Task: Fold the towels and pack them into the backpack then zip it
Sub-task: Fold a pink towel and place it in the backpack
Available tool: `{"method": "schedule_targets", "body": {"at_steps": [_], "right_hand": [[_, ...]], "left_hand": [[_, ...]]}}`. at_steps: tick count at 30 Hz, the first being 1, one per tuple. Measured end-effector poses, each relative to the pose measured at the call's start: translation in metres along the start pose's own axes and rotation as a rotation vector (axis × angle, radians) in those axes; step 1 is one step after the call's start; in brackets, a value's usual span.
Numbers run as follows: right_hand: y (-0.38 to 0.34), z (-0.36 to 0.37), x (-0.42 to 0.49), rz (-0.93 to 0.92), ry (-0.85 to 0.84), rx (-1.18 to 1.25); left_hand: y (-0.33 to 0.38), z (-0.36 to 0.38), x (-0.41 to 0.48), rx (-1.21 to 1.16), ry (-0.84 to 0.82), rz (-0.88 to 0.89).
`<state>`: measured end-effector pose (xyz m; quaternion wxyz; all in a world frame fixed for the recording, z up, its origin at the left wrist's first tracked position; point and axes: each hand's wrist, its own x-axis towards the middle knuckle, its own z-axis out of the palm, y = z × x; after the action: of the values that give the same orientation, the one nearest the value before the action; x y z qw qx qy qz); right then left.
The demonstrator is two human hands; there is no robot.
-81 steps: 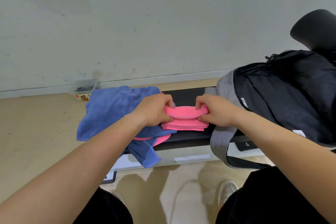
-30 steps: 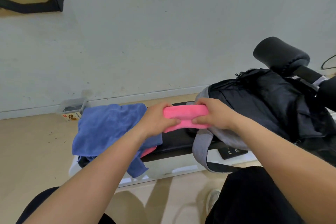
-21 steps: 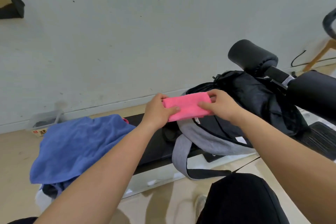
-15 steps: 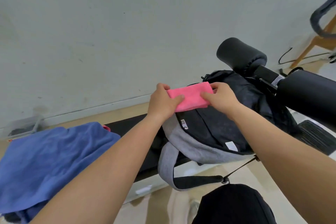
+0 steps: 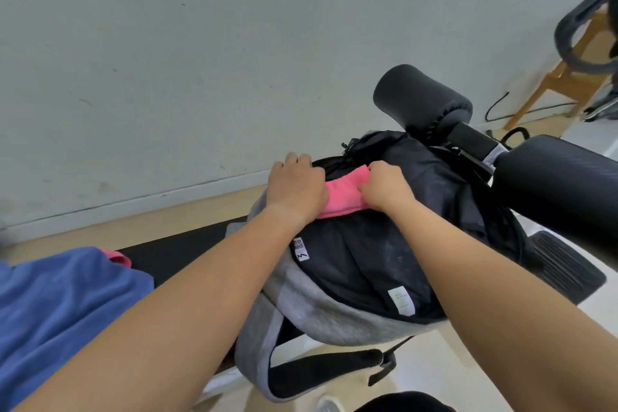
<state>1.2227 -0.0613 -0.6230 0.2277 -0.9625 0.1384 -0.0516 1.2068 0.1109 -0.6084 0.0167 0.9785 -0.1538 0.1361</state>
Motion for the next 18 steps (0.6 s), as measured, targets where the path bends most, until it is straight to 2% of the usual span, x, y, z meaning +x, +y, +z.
{"method": "schedule_targets", "body": {"at_steps": [2, 4, 7, 8, 10, 12, 13, 16, 18], "right_hand": [[-0.005, -0.001, 0.010, -0.001, 0.046, 0.071], [-0.013, -0.001, 0.020, 0.002, 0.093, 0.088], [-0.018, 0.008, 0.027, -0.023, 0.098, -0.086], [-0.019, 0.011, 0.024, -0.060, 0.140, -0.189], [-0.018, 0.017, 0.018, -0.209, 0.339, -0.379], [-0.017, 0.025, 0.007, -0.354, 0.462, -0.447], [-0.019, 0.031, 0.003, -0.378, 0.415, -0.413], [-0.025, 0.049, -0.009, -0.282, 0.054, -0.255], [-0.027, 0.055, -0.012, -0.279, -0.010, -0.243]], "left_hand": [[-0.014, 0.002, 0.008, 0.050, 0.063, -0.045], [-0.026, 0.005, 0.013, 0.012, -0.010, -0.103], [-0.033, 0.011, 0.011, -0.071, -0.052, -0.138], [-0.034, 0.011, 0.009, -0.109, -0.038, -0.146], [-0.035, 0.010, 0.007, -0.188, -0.029, -0.163], [-0.038, 0.007, 0.008, -0.243, -0.052, -0.176], [-0.040, 0.006, 0.009, -0.267, -0.064, -0.183], [-0.044, 0.003, 0.011, -0.331, -0.086, -0.197], [-0.046, 0.003, 0.012, -0.331, -0.076, -0.179]]}}
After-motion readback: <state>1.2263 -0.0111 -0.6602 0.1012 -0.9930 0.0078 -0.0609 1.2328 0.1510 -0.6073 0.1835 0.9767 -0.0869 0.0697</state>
